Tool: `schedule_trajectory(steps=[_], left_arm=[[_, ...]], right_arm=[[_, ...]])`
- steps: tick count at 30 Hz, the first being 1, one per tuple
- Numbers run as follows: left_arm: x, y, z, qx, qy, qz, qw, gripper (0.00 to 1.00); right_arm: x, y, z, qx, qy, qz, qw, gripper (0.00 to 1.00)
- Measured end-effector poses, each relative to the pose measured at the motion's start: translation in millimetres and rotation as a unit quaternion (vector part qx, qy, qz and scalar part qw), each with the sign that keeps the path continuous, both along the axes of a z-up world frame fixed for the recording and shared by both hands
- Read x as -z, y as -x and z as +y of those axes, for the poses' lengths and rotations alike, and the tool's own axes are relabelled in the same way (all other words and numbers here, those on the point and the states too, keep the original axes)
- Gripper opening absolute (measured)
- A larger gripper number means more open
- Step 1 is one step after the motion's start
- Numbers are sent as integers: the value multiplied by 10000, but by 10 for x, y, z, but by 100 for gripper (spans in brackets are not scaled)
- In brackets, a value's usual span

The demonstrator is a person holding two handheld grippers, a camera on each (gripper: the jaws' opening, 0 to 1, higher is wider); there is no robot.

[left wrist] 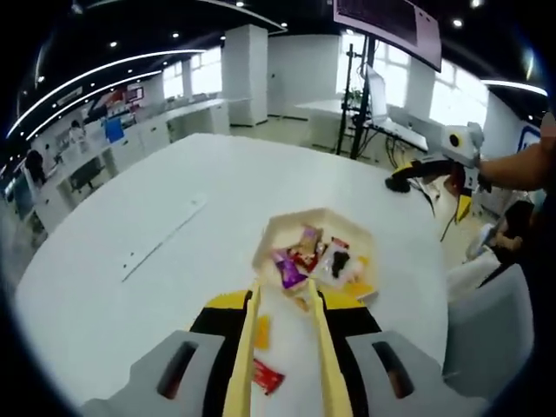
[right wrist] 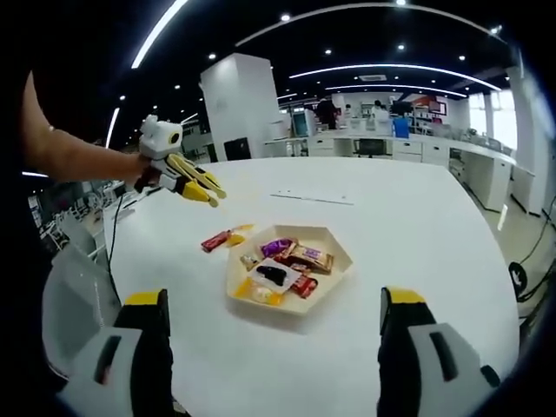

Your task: Place the target food into the container with the food tongs after gripping and lifting it, then release it inside without dropping or visibly crushing the food.

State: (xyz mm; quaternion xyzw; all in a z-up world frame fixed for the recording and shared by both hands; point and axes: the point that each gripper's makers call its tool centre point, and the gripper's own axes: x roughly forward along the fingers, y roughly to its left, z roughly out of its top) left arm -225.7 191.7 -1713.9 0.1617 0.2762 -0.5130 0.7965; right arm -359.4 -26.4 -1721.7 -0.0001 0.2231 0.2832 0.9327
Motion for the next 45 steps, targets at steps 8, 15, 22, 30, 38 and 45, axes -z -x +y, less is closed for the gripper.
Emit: schedule_trajectory(steps=[8,15,22,30,38,45], left_arm=[[-33,0,316,-437,95,-43,9990,26],[-40,6,556,-874,167,-61,9960,26],[-16,115,746,-1104,168,-99,9937,26],[-38,203,904,-1323,252,-100,9908,26],[-10,251,951,-1766,290,2,9839,26],[90,279,968,-1914,167,-35,9814,26]], right_arm=[[-11,1,46,-55,8,7,10000,100],[-17,-1,82,-84,12,17,10000,100],[-63,-14,154,-135,127,-23,9998,100],[-117,46,141,-118,425,-70,9990,100],[-61,24,202,-154,157,-23,9998,100],[-56,-62,197,-284,123,-174,9994,100]])
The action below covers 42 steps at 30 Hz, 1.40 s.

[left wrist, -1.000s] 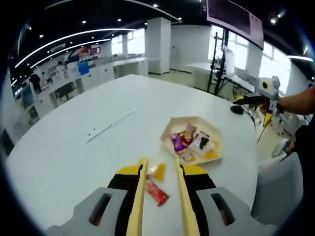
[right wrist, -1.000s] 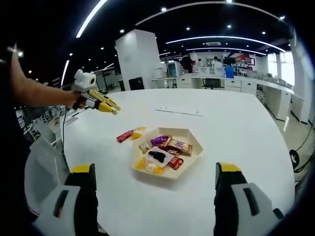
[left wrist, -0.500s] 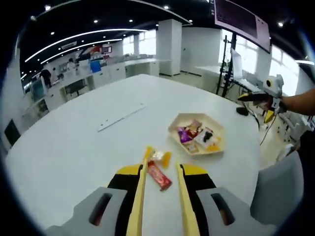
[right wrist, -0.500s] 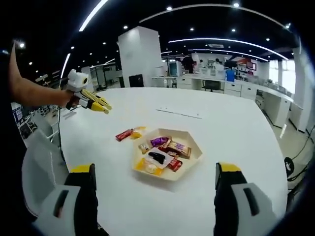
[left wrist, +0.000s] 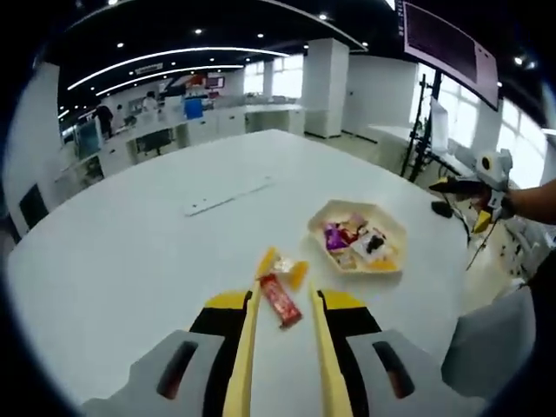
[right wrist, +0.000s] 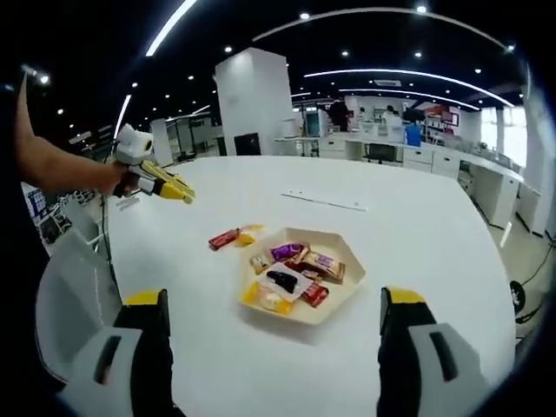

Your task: Place the target food into the container with the food tongs after gripping and lifting it, then release it inside without dropping or visibly crushing the food.

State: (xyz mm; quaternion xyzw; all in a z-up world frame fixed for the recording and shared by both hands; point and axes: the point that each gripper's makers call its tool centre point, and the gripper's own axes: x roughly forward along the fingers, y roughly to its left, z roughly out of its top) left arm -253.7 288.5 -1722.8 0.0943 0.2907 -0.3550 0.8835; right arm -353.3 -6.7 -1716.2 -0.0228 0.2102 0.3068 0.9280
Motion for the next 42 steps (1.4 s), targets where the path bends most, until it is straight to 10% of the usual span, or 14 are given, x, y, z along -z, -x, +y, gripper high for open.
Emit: schedule_trajectory(steps=[42], left_arm=[[918,-358,-298,-442,-416,353,9975,26]], right_arm=[[153,12,-50,-213,83,45,9997,100]])
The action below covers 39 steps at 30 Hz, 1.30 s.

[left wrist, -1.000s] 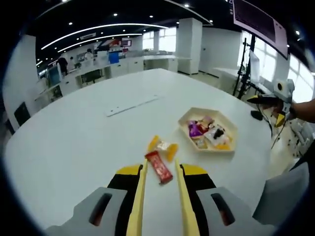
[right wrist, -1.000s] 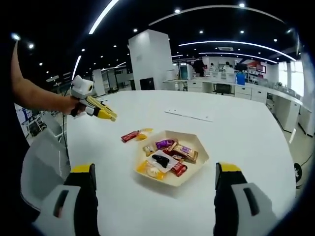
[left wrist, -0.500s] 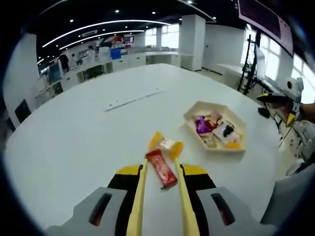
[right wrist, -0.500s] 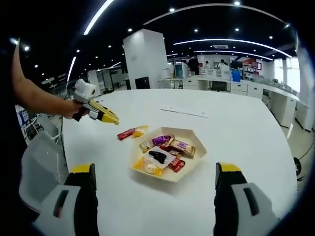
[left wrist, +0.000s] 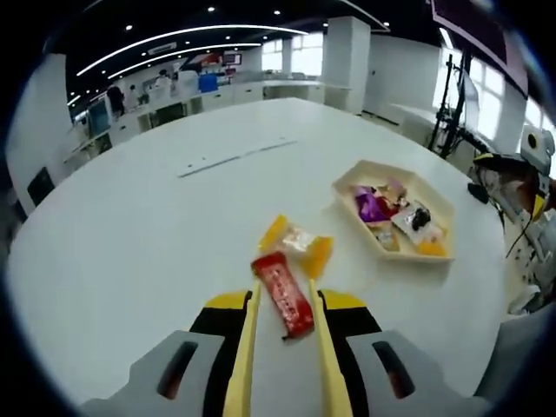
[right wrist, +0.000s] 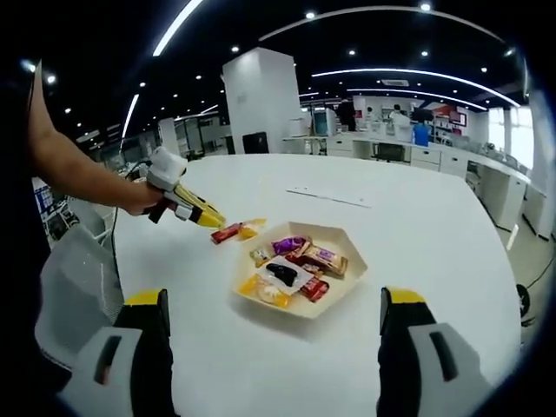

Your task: Place the target food into the container with the food tongs after gripping and lifting it, then release it inside without dropping or visibly crushing the food.

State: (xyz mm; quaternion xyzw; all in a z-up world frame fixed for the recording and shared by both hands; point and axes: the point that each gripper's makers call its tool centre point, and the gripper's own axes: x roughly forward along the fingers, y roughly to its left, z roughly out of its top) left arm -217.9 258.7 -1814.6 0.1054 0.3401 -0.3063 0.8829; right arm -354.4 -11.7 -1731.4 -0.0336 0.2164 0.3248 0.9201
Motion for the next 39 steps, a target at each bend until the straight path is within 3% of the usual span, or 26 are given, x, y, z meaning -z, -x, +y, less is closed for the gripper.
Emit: schedule_trajectory(steps=[11,15,18,22,39], left_arm=[[96,-9,-4,76,-117,166,9998,23],[87,-24,-3,-65,59,345,9994,25],[53,-18,-37,-54,-15,216,9998,25],[147,-11,-18,-90,-223,312,9992,24],[179,19,39,-247,-227,513,9981,18]], right_arm=[[66,47,33,47,-66,77,9999,100],[97,51,43,73,-101,98,9999,100],[103,53,53,74,-116,109,9998,100],[99,50,64,67,-117,115,9998,100],[106,60,33,92,-93,130,9998,98]])
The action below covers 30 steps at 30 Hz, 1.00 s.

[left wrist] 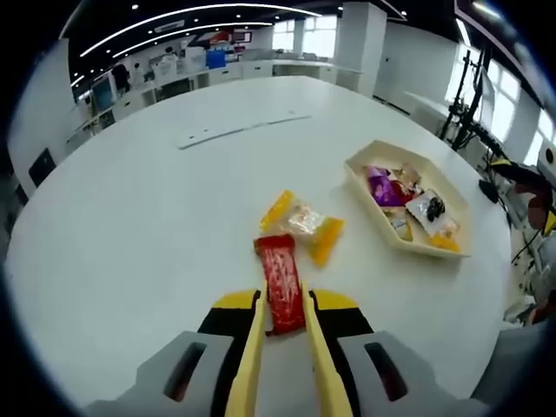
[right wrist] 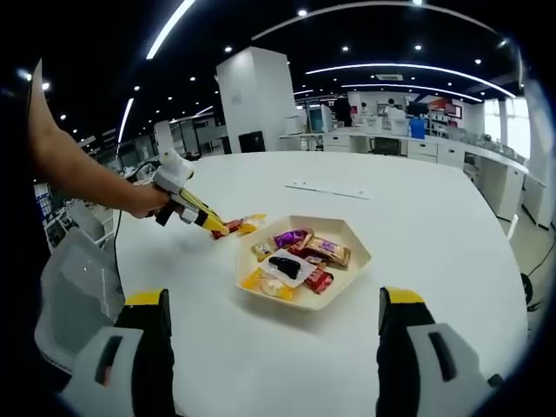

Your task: Place the target food into the container with the food tongs after gripping and lifting it, then release it inside without dropping or visibly crushing the food.

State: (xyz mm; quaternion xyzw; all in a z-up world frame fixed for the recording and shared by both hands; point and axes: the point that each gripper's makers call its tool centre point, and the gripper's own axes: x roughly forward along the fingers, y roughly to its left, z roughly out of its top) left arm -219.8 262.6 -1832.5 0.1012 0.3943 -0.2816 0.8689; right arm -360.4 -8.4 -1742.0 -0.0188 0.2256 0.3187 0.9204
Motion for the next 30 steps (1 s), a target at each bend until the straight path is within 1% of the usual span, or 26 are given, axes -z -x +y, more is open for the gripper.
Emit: schedule_trajectory(steps=[7,13,23,30], left_arm=[[8,60,30,127,53,103,9999,17],[-4,90,58,194,8,160,9997,18],[-151,73,84,303,33,282,9991,18],[-309,0,148,341,57,274,9990,18]], right_arm=[[-9,-11,-15,16,3,-16,10000,99],[-16,-18,2,-1,-1,-20,10000,99],[-27,-13,-13,10,-9,-36,10000,99],[-43,-3,-31,39,-18,-55,10000,99]])
